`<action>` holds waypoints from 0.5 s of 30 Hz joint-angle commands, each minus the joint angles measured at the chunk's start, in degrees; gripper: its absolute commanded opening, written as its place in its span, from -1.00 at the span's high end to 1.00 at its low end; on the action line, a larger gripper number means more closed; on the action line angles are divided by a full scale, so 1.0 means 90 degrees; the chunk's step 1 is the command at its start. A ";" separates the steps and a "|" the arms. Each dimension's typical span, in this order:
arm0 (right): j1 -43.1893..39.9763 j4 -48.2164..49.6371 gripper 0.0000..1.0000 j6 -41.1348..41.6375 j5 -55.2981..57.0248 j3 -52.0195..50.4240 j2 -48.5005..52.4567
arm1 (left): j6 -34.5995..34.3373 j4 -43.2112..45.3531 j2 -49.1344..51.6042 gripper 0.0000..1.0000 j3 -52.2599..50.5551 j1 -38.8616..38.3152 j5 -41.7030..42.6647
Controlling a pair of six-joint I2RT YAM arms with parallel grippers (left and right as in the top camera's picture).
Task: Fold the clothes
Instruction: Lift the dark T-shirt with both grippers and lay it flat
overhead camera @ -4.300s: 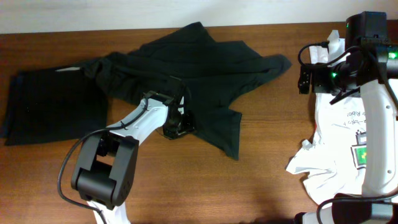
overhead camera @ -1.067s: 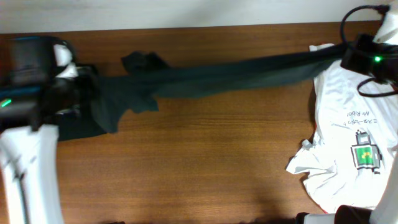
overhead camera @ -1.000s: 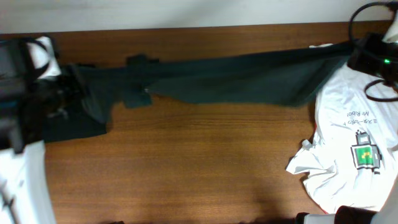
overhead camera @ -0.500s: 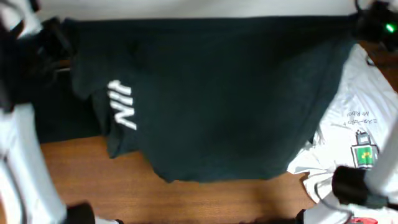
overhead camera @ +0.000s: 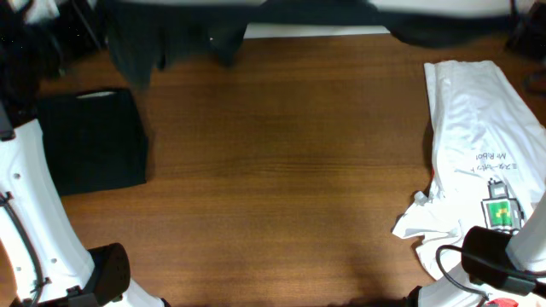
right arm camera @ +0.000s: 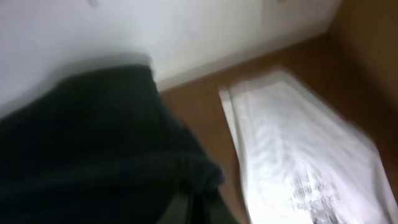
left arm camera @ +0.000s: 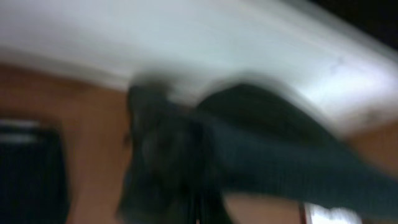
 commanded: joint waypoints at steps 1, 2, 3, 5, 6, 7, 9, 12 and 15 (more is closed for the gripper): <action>-0.0187 -0.0860 0.92 -0.0233 0.1173 -0.0835 0.0410 | 0.0848 -0.1275 0.0425 1.00 -0.0772 -0.0049 -0.0471; -0.0187 -0.0954 0.92 -0.0233 0.1290 -0.1192 0.0432 | 0.1008 -0.1464 0.0498 1.00 -0.1144 -0.0172 -0.0474; -0.0187 -0.0964 0.92 -0.0231 0.1326 -0.1617 0.0435 | 0.1246 -0.1511 0.0554 1.00 -0.1710 -0.0318 -0.0474; -0.0187 -0.0920 0.92 -0.0214 0.1433 -0.2822 0.0435 | 0.1428 -0.1282 0.0580 0.99 -0.3259 -0.0595 -0.0481; -0.0194 -0.0896 0.92 -0.0129 0.1654 -0.3402 0.0435 | 0.1559 -0.1076 0.0580 0.99 -0.4231 -0.0726 -0.0476; -0.0202 -0.0835 0.92 0.0058 0.1977 -0.4041 0.0435 | 0.1559 -0.0925 0.0580 0.98 -0.4993 -0.0806 -0.0476; -0.0277 -0.0738 0.92 0.0568 0.2659 -0.4932 0.0435 | 0.1681 -0.0687 0.0580 0.99 -0.6637 -0.0899 -0.0483; -0.0457 -0.0512 0.92 0.0855 0.2939 -0.5493 0.0435 | 0.1770 -0.0233 0.0580 0.64 -0.8041 -0.0814 -0.0823; -0.0491 -0.0406 0.92 0.0855 0.2912 -0.5493 0.0435 | 0.1766 -0.0053 0.0554 0.59 -0.8024 -0.0656 -0.0736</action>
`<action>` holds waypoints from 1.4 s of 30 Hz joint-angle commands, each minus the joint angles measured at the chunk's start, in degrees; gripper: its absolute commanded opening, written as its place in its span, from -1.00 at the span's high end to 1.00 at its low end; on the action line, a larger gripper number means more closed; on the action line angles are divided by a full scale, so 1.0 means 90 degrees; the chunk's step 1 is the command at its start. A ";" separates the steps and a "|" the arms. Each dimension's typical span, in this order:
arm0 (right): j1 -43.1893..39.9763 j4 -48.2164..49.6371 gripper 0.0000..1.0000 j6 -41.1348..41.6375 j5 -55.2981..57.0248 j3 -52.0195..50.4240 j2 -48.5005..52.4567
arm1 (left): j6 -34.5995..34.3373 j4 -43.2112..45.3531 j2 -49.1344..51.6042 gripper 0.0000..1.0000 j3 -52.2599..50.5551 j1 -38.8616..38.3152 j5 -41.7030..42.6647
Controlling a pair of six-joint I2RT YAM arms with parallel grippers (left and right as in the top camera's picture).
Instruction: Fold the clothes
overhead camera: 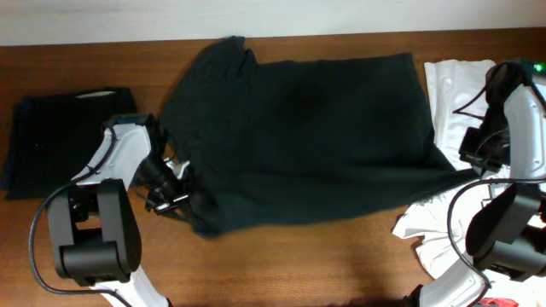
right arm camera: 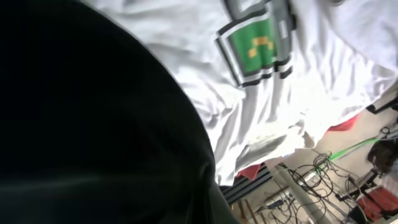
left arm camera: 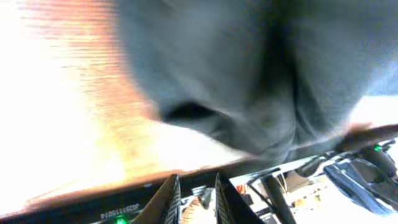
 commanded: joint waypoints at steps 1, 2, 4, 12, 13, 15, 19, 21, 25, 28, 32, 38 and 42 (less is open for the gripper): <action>-0.0061 0.0102 0.92 0.0206 0.0401 -0.0005 -0.0097 | 0.0095 0.0172 -0.0165 0.59 0.0134 0.0214 -0.0114; -0.0056 0.0117 0.92 0.0206 0.0401 -0.0005 -0.0097 | 0.0010 0.0255 -0.0185 0.59 0.0165 0.0245 -0.0114; -0.0056 0.0151 0.92 0.0202 0.0236 -0.0005 -0.0097 | -0.0223 0.0505 -0.0206 0.59 0.0165 0.0267 -0.0109; -0.0051 0.0231 0.92 0.0202 0.0112 -0.0005 -0.0097 | -0.1379 0.2327 -0.0199 -0.12 0.0061 0.0219 -0.0109; -0.0051 0.0243 0.92 0.0202 0.0112 -0.0005 -0.0097 | -0.1379 0.2441 -0.0199 -0.08 -0.0027 0.0219 -0.0109; -0.0051 0.0248 0.92 0.0202 0.0095 -0.0005 -0.0097 | -0.1474 0.2715 -0.0199 0.13 -0.0311 0.0216 -0.0024; -0.0051 0.0248 0.92 0.0202 0.0087 -0.0005 -0.0097 | -0.1503 0.3376 -0.0199 0.29 -0.0967 0.0119 0.0369; -0.0051 0.0245 0.92 0.0202 0.0063 -0.0005 -0.0097 | -0.1520 0.3696 -0.0199 0.29 -0.1248 0.0032 0.0493; -0.0051 0.0245 0.92 0.0202 0.0063 -0.0005 -0.0097 | -0.1520 0.3983 -0.0199 1.00 -0.1316 -0.0027 0.0466; -0.0051 0.0245 0.92 0.0202 0.0036 -0.0005 -0.0097 | -0.1518 0.3925 -0.0202 0.99 -0.0750 0.0323 -0.0063; -0.0044 0.0403 0.91 0.0175 -0.0495 -0.0005 -0.0097 | -0.1525 0.3327 -0.0202 0.99 0.1202 0.0974 -0.0403; 0.0474 0.0658 0.88 0.0002 -0.0719 -0.0005 -0.0097 | -0.1588 0.2880 -0.0160 -0.33 0.1161 0.0741 -0.0408; 0.0665 0.0721 0.86 0.0005 -0.0719 -0.0005 -0.0097 | -0.1588 0.2118 -0.0158 -0.20 0.0670 0.0333 -0.0376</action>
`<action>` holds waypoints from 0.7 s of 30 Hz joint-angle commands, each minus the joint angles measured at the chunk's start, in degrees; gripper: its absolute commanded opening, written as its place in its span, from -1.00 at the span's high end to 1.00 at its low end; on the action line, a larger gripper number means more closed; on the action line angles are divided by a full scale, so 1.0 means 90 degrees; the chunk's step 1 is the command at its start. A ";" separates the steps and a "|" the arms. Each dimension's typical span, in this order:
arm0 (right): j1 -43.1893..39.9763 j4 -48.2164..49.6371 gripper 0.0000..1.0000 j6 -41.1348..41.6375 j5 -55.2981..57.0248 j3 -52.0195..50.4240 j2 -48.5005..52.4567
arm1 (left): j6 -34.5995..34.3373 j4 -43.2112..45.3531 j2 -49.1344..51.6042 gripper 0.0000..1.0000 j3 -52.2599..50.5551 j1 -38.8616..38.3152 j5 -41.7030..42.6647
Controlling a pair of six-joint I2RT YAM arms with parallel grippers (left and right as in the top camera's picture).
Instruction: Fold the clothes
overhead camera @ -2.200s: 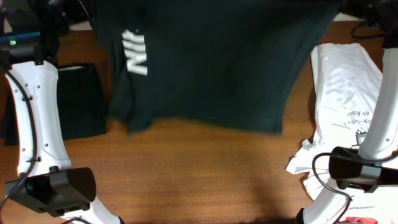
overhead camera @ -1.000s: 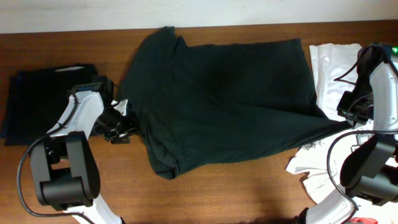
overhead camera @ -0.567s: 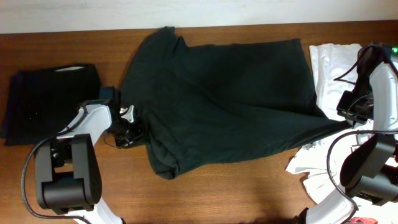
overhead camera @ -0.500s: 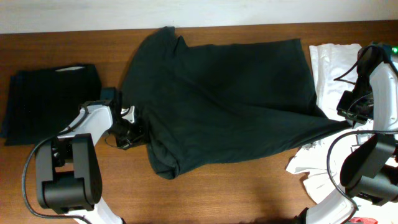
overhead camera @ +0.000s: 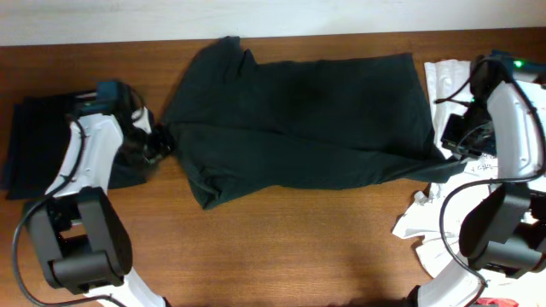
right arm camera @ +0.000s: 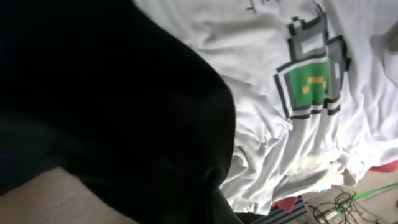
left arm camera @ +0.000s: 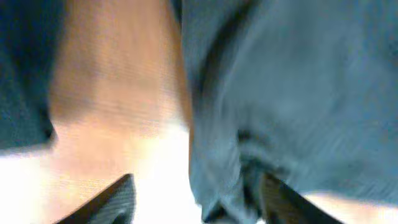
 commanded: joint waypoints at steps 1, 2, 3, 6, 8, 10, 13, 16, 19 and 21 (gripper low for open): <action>0.0058 0.0015 0.86 0.0019 -0.0010 0.0000 -0.0097 | 0.0010 -0.0352 0.0017 -0.20 -0.0588 -0.0544 -0.0010; 0.0058 0.0012 0.87 -0.0005 -0.0012 0.0000 -0.0097 | -0.0002 -0.0330 0.0015 -0.16 -0.0724 -0.0695 -0.0010; 0.0058 0.0010 0.87 -0.0063 -0.0012 0.0000 -0.0097 | -0.0102 -0.0257 0.0017 -0.16 -0.0903 -0.0889 -0.0019; 0.0058 -0.0012 0.86 -0.0126 -0.0012 0.0000 -0.0097 | -0.0522 0.0253 0.0017 -0.14 -0.1375 -0.1270 -0.0044; 0.0058 -0.0010 0.86 -0.0126 -0.0012 0.0000 -0.0097 | -0.0619 0.0347 0.0017 0.12 -0.1491 -0.1302 -0.0044; 0.0058 -0.0012 0.86 -0.0126 -0.0012 0.0000 -0.0097 | -0.0614 0.0471 0.0017 0.51 -0.1491 -0.1294 -0.0063; 0.0051 -0.0015 0.88 -0.0126 -0.0015 0.0000 -0.0097 | -0.0607 0.0500 -0.0002 1.00 -0.1302 -0.1202 -0.0325; -0.0056 -0.0046 0.92 -0.0121 -0.0129 0.0002 -0.0146 | -0.0134 -0.0712 -0.0381 1.00 -0.0304 -0.0809 -0.0376; -0.0408 -0.0119 0.92 -0.0131 -0.0571 0.0002 -0.0393 | 0.0255 -0.1887 -0.1054 1.00 0.0294 -0.0517 -0.0304; -0.0590 -0.0277 0.92 -0.0148 -0.0571 0.0002 -0.0612 | 0.0418 -0.2293 -0.1598 0.99 0.0367 -0.0379 -0.0304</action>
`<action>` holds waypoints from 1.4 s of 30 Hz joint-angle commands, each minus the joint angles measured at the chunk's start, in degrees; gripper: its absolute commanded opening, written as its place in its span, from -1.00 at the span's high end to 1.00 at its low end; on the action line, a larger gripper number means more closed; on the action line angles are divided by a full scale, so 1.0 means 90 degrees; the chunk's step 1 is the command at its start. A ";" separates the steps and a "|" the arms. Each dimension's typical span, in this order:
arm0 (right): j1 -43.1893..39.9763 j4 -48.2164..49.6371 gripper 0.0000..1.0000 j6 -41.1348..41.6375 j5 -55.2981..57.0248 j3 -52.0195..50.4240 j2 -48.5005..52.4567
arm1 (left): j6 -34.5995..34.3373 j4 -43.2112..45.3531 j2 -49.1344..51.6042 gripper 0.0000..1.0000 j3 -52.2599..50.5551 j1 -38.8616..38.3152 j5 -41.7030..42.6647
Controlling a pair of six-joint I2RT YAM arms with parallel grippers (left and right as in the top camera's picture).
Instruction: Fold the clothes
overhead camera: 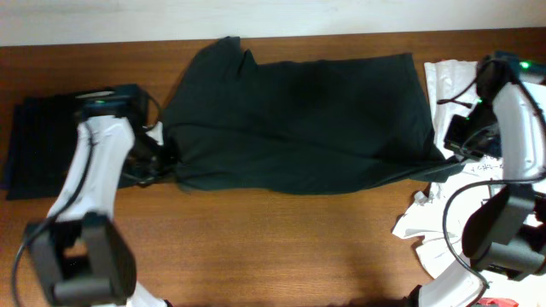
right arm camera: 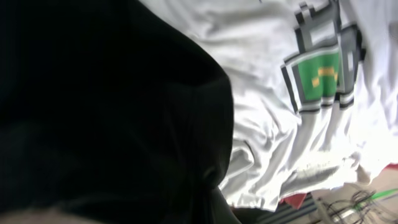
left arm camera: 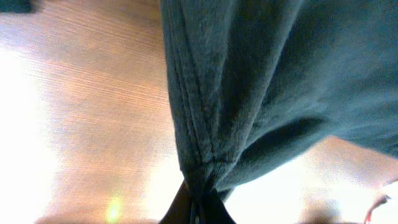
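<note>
A dark green T-shirt (overhead camera: 299,119) lies spread across the back half of the wooden table (overhead camera: 281,247). My left gripper (overhead camera: 166,162) is shut on its lower left corner; in the left wrist view the hem (left arm camera: 193,124) bunches into the closed left gripper (left arm camera: 198,208). At the lower right corner, beside the white shirt, my right gripper (overhead camera: 448,158) pinches the dark cloth. The right wrist view is mostly filled by the dark shirt (right arm camera: 93,93), which runs down into the right gripper (right arm camera: 214,211).
A white shirt (overhead camera: 448,94) with a green print (right arm camera: 323,74) lies crumpled at the table's right end, partly under the dark shirt's corner. A folded dark garment (overhead camera: 38,145) sits at the left end. Bare wood stretches along the front.
My left gripper was higher by the shirt's left edge, seemingly open, with the lower left corner rumpled. It is now shut on that corner and the bottom hem lies straighter. The right gripper barely moved.
The dark shirt was first bunched at the table's far edge, both wrist views filled with it. Then it lay spread on the table with a gripper at each lower corner. Then the left gripper stood by the left edge; now it holds the lower left corner.
</note>
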 commanded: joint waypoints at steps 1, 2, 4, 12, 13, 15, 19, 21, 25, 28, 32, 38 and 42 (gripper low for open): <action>-0.0287 -0.0243 0.92 -0.0143 -0.0170 0.0002 -0.0644 | 0.0527 -0.0491 -0.1076 0.99 0.0211 0.0187 -0.0029; -0.0306 -0.0330 0.92 -0.0189 -0.0187 0.0002 -0.0729 | 0.0602 -0.0673 -0.1280 1.00 0.0211 0.0202 -0.0034; -0.0306 -0.0544 0.92 -0.0189 -0.0187 0.0002 -0.0928 | 0.0648 -0.1066 -0.1685 0.99 0.0211 0.0204 -0.0090; -0.0306 -0.1030 0.92 -0.0211 -0.0109 0.0002 -0.1593 | 0.0663 -0.1637 -0.2540 0.99 0.0204 0.0321 -0.0100; -0.0306 -0.1025 0.92 -0.0211 -0.0109 0.0002 -0.1608 | 0.0663 -0.1569 -0.2538 0.99 0.0148 0.0321 -0.0100; -0.0306 -0.0889 0.92 -0.0209 -0.0112 0.0000 -0.1581 | 0.0658 -0.1333 -0.2538 0.99 0.0034 0.0321 -0.0131; -0.0306 -0.0350 0.92 -0.0209 -0.0187 0.0000 -0.1404 | 0.0119 -0.0335 -0.2497 0.99 -0.0359 0.0321 -0.0214; -0.0301 -0.0267 0.92 -0.0209 -0.0185 0.0000 -0.1171 | -0.0250 0.0357 -0.2484 0.99 -0.0668 0.0321 -0.0211; -0.0299 -0.0034 0.92 -0.0209 -0.0189 0.0000 -0.0661 | -0.0539 0.1724 -0.2385 1.00 -0.1236 0.0321 -0.0044; -0.0287 0.0267 0.92 -0.0211 -0.0248 0.0000 -0.0410 | -0.0663 0.2178 -0.2025 0.99 -0.1314 0.0321 -0.0044; -0.0134 0.0792 0.92 -0.0386 -0.0401 -0.0002 -0.0177 | -0.0661 0.2727 -0.1307 1.00 -0.1314 0.0321 -0.0046; 0.0131 0.1615 0.92 -0.0403 -0.0430 -0.0022 0.0165 | -0.0665 0.3866 -0.0668 1.00 -0.1314 0.0321 -0.0053; 0.0228 0.2176 0.92 -0.0403 -0.0452 -0.0046 0.0359 | -0.0685 0.4354 -0.0350 1.00 -0.1314 0.0321 -0.0095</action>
